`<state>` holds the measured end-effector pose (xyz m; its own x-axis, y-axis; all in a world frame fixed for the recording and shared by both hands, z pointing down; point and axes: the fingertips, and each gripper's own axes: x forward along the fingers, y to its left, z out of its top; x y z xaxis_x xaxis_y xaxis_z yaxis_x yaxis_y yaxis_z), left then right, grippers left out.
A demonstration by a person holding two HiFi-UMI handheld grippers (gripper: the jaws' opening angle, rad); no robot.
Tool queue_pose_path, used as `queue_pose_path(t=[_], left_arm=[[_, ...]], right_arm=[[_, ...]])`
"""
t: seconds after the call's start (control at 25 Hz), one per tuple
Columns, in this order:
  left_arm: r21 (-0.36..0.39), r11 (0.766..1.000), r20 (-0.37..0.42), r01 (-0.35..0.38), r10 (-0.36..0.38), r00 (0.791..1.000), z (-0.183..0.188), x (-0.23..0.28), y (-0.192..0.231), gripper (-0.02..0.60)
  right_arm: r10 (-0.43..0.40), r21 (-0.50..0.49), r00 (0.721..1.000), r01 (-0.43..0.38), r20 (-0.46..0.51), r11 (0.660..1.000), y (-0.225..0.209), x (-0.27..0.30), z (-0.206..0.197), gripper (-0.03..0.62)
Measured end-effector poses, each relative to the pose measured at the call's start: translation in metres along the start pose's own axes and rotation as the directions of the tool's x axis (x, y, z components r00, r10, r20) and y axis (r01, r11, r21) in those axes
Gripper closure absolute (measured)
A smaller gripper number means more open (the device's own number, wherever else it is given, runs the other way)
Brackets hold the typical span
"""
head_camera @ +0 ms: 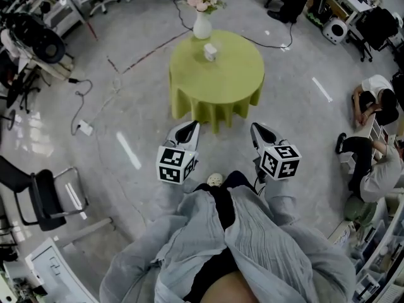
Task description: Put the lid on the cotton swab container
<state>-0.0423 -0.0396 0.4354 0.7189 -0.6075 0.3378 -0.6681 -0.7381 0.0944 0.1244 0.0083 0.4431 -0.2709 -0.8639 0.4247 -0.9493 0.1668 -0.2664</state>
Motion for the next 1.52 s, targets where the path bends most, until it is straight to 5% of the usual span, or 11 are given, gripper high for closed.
queue_pose_path(t=[0.48,1.52], left_arm=[[-0.058,0.997,-0.030,-0.058,0.056,0.998,-0.023,-0.005,0.020,0.563],[-0.031,0.992,-0.033,-0.120,0.119,0.992,0.042,0.118,0.103,0.563]], right_arm=[[0.037,-0.006,0.998,-0.037,-0.042,0.999,0.004,0.020,-0.007,0.592],[0.132,-0.040,0.989,-0.135,-0.065,0.990,-0.059,0.158,0.086,0.592]])
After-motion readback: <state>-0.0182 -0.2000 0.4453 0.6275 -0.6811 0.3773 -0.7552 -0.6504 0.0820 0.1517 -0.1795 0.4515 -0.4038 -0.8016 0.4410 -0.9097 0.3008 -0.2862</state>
